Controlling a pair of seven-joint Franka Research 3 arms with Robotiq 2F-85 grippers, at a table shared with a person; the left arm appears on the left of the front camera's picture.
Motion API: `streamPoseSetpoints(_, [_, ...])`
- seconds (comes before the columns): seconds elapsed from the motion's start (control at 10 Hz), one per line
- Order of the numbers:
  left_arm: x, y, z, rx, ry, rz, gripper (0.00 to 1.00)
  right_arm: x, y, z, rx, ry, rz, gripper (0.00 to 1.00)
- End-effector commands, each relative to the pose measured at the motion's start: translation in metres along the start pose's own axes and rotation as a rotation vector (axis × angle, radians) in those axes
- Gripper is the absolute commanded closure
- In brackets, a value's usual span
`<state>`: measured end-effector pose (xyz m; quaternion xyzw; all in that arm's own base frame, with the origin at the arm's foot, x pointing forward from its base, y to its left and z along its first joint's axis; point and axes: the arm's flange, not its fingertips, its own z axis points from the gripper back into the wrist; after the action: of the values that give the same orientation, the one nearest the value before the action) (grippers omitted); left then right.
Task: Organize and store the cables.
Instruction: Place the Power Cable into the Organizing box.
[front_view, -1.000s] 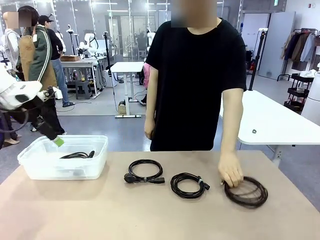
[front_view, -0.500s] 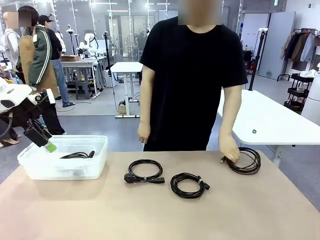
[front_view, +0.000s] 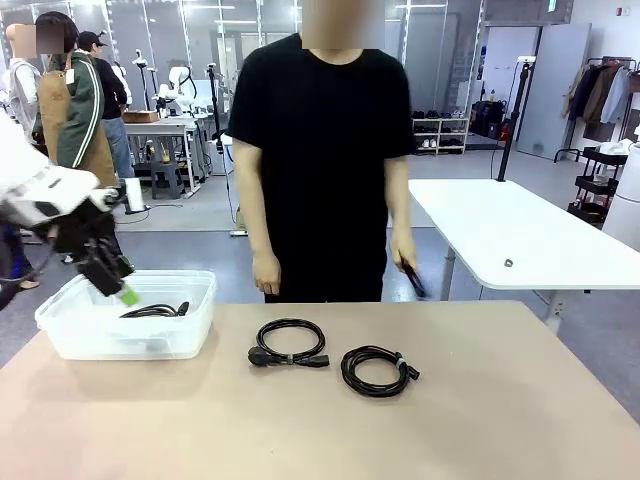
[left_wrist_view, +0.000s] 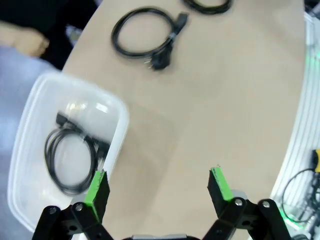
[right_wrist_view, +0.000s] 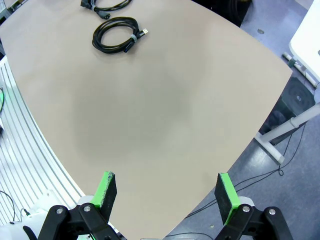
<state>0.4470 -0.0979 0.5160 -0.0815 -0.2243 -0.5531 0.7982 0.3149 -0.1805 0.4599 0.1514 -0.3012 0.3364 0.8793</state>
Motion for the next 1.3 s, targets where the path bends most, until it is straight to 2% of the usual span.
streamPoseSetpoints(0.0, [0.046,-0.008,-0.023,-0.008,0.011,-0.088,0.0,0.001,0.0,0.0,0.004,-0.005,-0.007,0.0])
streamPoseSetpoints(0.3, [0.124,-0.035,-0.07,0.014,0.131,-0.253,0.0,0.001,0.0,0.0,0.004,-0.005,-0.007,0.0])
streamPoseSetpoints(0.6, [0.168,-0.054,-0.115,-0.005,0.252,-0.331,0.0,0.001,0.0,0.0,0.004,-0.005,-0.007,0.0])
streamPoseSetpoints(1.2, [0.208,-0.051,-0.209,-0.081,0.376,-0.418,0.0,0.001,0.0,0.0,0.004,-0.005,-0.007,0.0])
